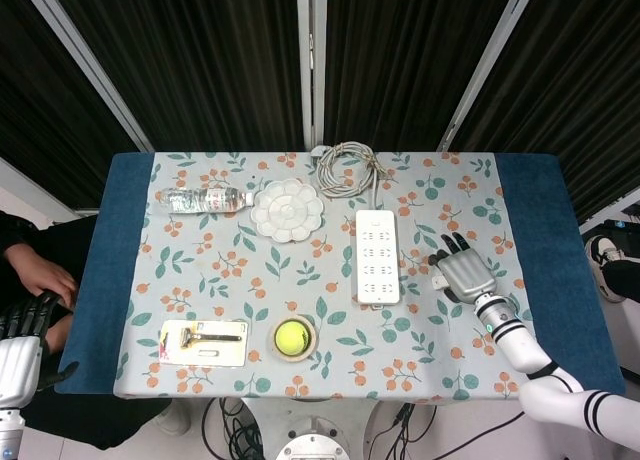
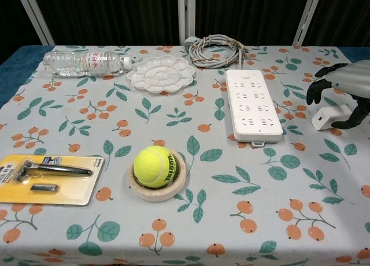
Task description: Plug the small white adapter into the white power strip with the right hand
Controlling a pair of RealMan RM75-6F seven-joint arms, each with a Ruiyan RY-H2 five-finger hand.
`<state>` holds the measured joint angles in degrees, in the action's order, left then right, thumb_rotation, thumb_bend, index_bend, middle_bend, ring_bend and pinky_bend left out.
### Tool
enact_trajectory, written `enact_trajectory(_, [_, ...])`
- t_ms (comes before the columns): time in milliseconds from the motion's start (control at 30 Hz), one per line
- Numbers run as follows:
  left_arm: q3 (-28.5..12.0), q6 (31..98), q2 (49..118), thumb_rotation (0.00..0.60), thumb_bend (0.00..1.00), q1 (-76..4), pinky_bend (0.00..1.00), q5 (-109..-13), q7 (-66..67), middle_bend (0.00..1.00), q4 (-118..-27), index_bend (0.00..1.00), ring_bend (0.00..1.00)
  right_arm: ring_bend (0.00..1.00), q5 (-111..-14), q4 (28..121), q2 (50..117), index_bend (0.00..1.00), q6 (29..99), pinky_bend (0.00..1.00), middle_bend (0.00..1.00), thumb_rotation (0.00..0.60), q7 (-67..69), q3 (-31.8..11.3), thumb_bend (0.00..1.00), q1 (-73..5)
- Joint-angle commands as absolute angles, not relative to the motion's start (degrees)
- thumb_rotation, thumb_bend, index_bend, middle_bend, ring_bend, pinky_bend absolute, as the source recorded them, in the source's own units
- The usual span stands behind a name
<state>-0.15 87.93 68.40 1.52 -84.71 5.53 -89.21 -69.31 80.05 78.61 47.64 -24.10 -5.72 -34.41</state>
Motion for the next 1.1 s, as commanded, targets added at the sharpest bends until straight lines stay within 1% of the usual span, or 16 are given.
enact_trajectory(33, [-0.15,87.97,68.41,0.600,0.08,1.60,0.00,-84.64,5.44,0.00,-89.12,0.06,0.00,0.01,-68.43,80.62,78.45,0.34,47.18,0.00,0.31,0.600,-25.24,-5.46,0.21,-35.06])
enact_trajectory(400, [-0.13,87.72,68.63,0.600,0.08,1.54,0.00,-84.65,5.26,0.00,-88.94,0.06,0.00,0.07,-66.59,82.67,76.69,0.43,46.52,0.00,0.39,0.600,-32.10,-3.82,0.22,-37.31])
enact_trajectory(700, [-0.15,87.90,68.74,0.600,0.08,1.71,0.00,-84.61,4.89,0.00,-88.70,0.06,0.00,0.09,-64.00,84.13,76.67,0.46,46.66,0.00,0.41,0.600,-35.84,-2.82,0.22,-38.62])
enact_trajectory(800, [-0.14,87.89,68.84,0.600,0.08,1.76,0.00,-84.57,4.76,0.00,-88.57,0.06,0.00,0.12,-63.60,84.10,77.04,0.51,47.31,0.00,0.43,0.600,-36.10,-2.79,0.23,-38.81])
enact_trajectory(867, [-0.09,87.92,68.92,0.600,0.08,1.82,0.00,-84.59,4.68,0.00,-88.51,0.06,0.00,0.15,-63.57,84.07,77.38,0.57,47.95,0.00,0.47,0.600,-35.32,-2.96,0.24,-38.70])
enact_trajectory(933, [-0.08,87.89,68.98,0.600,0.08,1.85,0.00,-84.53,4.64,0.00,-88.47,0.06,0.00,0.18,-63.77,84.24,77.49,0.60,48.55,0.00,0.49,0.600,-33.44,-3.43,0.25,-38.44])
enact_trajectory(1100, [-0.05,88.05,68.88,0.600,0.08,1.98,0.00,-84.57,4.66,0.00,-88.53,0.06,0.00,0.21,-65.22,85.51,76.75,0.63,50.97,0.00,0.52,0.600,-22.25,-6.11,0.25,-36.56])
